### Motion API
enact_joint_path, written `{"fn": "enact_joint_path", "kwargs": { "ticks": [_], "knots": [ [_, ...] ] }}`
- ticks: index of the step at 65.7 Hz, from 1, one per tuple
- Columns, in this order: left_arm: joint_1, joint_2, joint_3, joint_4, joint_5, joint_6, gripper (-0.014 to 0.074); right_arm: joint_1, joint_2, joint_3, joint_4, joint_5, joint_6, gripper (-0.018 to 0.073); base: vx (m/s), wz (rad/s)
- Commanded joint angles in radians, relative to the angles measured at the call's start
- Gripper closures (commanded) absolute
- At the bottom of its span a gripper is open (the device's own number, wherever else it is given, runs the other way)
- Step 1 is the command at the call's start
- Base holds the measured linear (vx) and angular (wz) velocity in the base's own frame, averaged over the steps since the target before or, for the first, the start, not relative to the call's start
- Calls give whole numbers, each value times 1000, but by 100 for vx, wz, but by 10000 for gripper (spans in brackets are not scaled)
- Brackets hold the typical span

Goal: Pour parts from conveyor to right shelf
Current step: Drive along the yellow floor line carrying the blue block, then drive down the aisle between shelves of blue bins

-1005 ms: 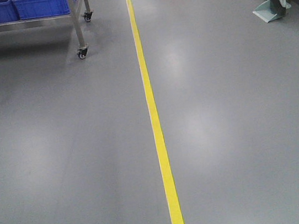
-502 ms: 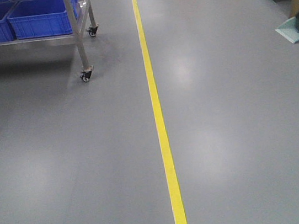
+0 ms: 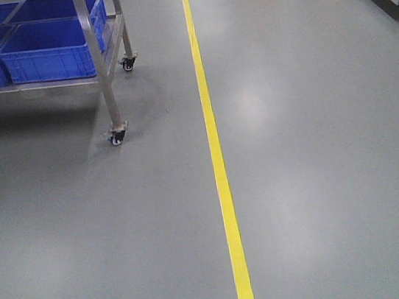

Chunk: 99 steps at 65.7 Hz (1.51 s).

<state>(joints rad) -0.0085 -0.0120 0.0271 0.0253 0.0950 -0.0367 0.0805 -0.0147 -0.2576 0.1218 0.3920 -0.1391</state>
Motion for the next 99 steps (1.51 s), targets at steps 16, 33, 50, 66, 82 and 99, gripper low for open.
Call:
{"fn": "enact_joint_path", "kwargs": {
  "ticks": [16,33,50,66,82,99],
  "knots": [
    [-5,-12,-19,-6,-72,-8,603,-3,6,-27,1,-81,-9,568,71,2],
    [-5,-12,-19,-6,-72,-8,603,-3,6,-27,1,-82,-9,568,68,6],
    [-5,-12,-19,-6,-72,-8,603,-3,6,-27,1,-82,-9,568,66,13],
    [-5,-12,-19,-6,-72,-8,603,-3,6,-27,1,-82,-9,568,60,11],
    [-5,-12,-19,-6,-72,-8,603,-3,6,-27,1,-82,-9,568,54,18],
    [-5,-12,-19,-6,-72,-8,603,-3,6,-27,1,-81,-9,568,43,55]
  ]
}}
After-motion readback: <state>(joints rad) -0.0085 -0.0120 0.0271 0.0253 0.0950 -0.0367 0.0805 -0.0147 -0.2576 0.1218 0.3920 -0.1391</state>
